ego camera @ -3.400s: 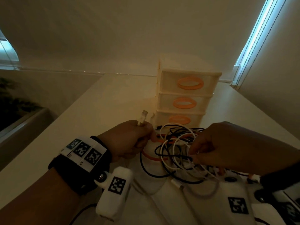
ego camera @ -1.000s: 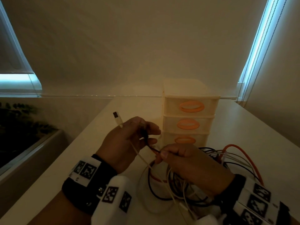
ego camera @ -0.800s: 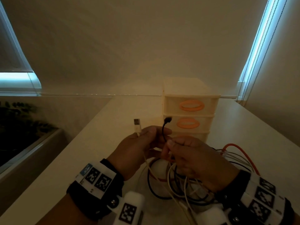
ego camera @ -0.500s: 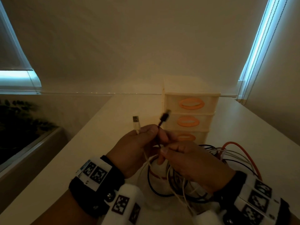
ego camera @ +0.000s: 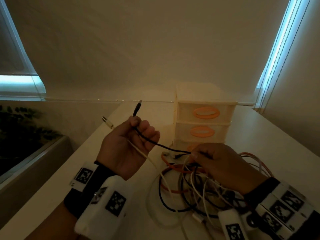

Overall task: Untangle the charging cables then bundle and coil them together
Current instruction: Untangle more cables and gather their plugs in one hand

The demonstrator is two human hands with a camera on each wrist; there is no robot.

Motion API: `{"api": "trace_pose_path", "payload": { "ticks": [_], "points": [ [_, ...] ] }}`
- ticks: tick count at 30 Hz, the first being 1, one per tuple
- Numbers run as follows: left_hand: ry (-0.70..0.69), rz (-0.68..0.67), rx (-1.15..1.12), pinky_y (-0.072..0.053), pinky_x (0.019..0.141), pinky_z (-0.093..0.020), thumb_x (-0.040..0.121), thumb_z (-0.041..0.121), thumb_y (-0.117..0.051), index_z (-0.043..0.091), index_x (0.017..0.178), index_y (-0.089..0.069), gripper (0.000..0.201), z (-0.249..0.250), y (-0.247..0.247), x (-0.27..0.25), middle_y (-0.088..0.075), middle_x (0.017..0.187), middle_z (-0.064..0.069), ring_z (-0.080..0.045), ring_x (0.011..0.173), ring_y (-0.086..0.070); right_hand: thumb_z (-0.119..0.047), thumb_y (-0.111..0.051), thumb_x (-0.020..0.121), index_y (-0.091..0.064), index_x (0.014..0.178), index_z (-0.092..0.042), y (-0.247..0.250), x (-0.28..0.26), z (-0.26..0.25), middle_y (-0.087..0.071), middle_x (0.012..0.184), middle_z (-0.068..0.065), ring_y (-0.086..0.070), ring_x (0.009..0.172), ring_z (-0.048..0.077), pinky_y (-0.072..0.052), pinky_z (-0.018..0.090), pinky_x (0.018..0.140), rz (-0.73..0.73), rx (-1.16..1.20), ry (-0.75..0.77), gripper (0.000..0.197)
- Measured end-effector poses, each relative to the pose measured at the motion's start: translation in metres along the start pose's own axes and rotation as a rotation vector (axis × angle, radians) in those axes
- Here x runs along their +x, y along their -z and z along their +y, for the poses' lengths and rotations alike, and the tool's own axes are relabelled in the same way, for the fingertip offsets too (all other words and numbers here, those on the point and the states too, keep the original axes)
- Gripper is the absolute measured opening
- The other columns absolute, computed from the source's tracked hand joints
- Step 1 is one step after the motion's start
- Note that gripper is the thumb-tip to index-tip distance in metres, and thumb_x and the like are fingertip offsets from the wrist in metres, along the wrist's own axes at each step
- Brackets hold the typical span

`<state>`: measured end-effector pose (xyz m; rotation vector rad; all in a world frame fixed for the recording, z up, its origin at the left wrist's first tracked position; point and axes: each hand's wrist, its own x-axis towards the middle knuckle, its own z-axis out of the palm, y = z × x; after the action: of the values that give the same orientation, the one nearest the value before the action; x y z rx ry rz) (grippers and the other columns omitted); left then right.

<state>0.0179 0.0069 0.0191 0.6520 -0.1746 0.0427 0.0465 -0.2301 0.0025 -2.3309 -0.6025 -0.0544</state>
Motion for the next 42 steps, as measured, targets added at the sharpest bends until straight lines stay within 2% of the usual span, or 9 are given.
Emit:
{"api": "trace_pose_path", "payload": {
  "ticks": [4,8,13,18,22,26,30,35,42],
  "points": [
    [0.234,-0.291,-0.146,-0.057,0.066,-0.035,0.098,0.014,-0.046,0.012,0.089,-0.052,0.011,0.005,0.006,-0.001,-0.063,0.076,-0.007,-0.019,0.059,-0.064,-0.033,-0.056,0.098,-0.071,0.079,-0.028,0.006,-0.001,0.000,-0.069,0.074,-0.015,-0.061,0.064,-0.002,-0.044,0.011,0.056,-0.006,0.015,-0.027,0.024],
    [0.403,-0.345,0.270,-0.057,0.057,-0.030,0.098,0.023,-0.047,0.011,0.080,-0.055,0.023,-0.020,0.002,-0.014,-0.071,0.077,-0.017,-0.034,0.070,-0.072,-0.032,-0.054,0.097,-0.064,0.079,-0.019,0.004,0.000,-0.003,-0.062,0.072,-0.002,-0.056,0.069,0.010,-0.042,0.022,0.061,0.194,-0.074,0.049,0.025],
    [0.508,-0.302,0.248,-0.051,0.097,-0.056,0.096,0.023,-0.055,0.008,0.078,-0.054,0.023,-0.041,-0.004,-0.018,-0.038,0.125,-0.038,-0.057,0.127,-0.043,-0.026,-0.063,0.094,-0.069,0.080,-0.021,0.001,-0.006,-0.019,-0.065,0.067,-0.009,-0.061,0.068,0.006,-0.043,0.012,0.058,0.438,0.070,0.208,0.016],
    [0.354,-0.251,0.029,-0.054,0.089,-0.050,0.097,0.023,-0.045,0.009,0.079,-0.050,0.024,-0.039,-0.006,-0.010,-0.065,0.102,-0.021,-0.035,0.097,-0.068,-0.023,-0.068,0.089,-0.076,0.092,-0.020,-0.007,-0.012,-0.023,-0.069,0.082,-0.015,-0.065,0.079,-0.001,-0.049,0.009,0.067,0.400,0.109,0.410,0.009],
    [0.304,-0.180,-0.003,-0.043,0.107,-0.055,0.102,0.025,-0.038,0.011,0.079,-0.049,0.029,-0.036,-0.011,-0.009,-0.058,0.133,-0.028,-0.037,0.123,-0.060,-0.017,-0.066,0.094,-0.076,0.095,-0.023,-0.011,-0.013,-0.020,-0.069,0.082,-0.018,-0.066,0.079,0.000,-0.052,0.018,0.068,0.130,0.101,0.463,0.012],
    [0.222,-0.050,-0.069,-0.062,0.073,-0.040,0.103,0.022,-0.036,0.010,0.069,-0.054,0.040,-0.032,-0.014,-0.008,-0.072,0.097,-0.016,-0.028,0.088,-0.073,-0.029,-0.061,0.096,-0.067,0.080,-0.035,-0.005,-0.014,-0.015,-0.065,0.078,-0.011,-0.063,0.075,0.007,-0.050,0.020,0.065,-0.008,-0.029,0.372,0.017],
    [0.184,-0.006,-0.078,-0.047,0.053,-0.026,0.103,0.020,-0.033,0.015,0.071,-0.053,0.039,-0.023,-0.010,-0.004,-0.049,0.068,0.001,-0.013,0.052,-0.047,-0.032,-0.055,0.099,-0.065,0.079,-0.039,-0.001,-0.012,-0.005,-0.064,0.073,-0.012,-0.061,0.065,0.004,-0.048,0.020,0.059,0.060,0.000,0.239,0.022],
    [0.162,-0.029,-0.103,-0.039,0.048,-0.022,0.099,0.019,-0.035,0.016,0.073,-0.051,0.031,-0.019,-0.005,-0.001,-0.042,0.065,0.004,-0.008,0.047,-0.036,-0.036,-0.057,0.097,-0.069,0.085,-0.033,-0.004,-0.015,-0.010,-0.067,0.083,-0.010,-0.064,0.088,0.008,-0.052,0.029,0.075,-0.037,-0.033,0.261,0.017],
    [0.110,-0.022,-0.136,-0.035,0.046,-0.020,0.096,0.017,-0.038,0.017,0.072,-0.051,0.027,0.000,0.007,0.004,-0.038,0.062,0.008,-0.006,0.046,-0.034,-0.034,-0.050,0.100,-0.067,0.081,-0.031,0.021,-0.020,-0.007,-0.063,0.076,-0.011,-0.059,0.068,0.023,-0.044,0.027,0.057,-0.248,-0.051,0.070,0.026]
  ]
}}
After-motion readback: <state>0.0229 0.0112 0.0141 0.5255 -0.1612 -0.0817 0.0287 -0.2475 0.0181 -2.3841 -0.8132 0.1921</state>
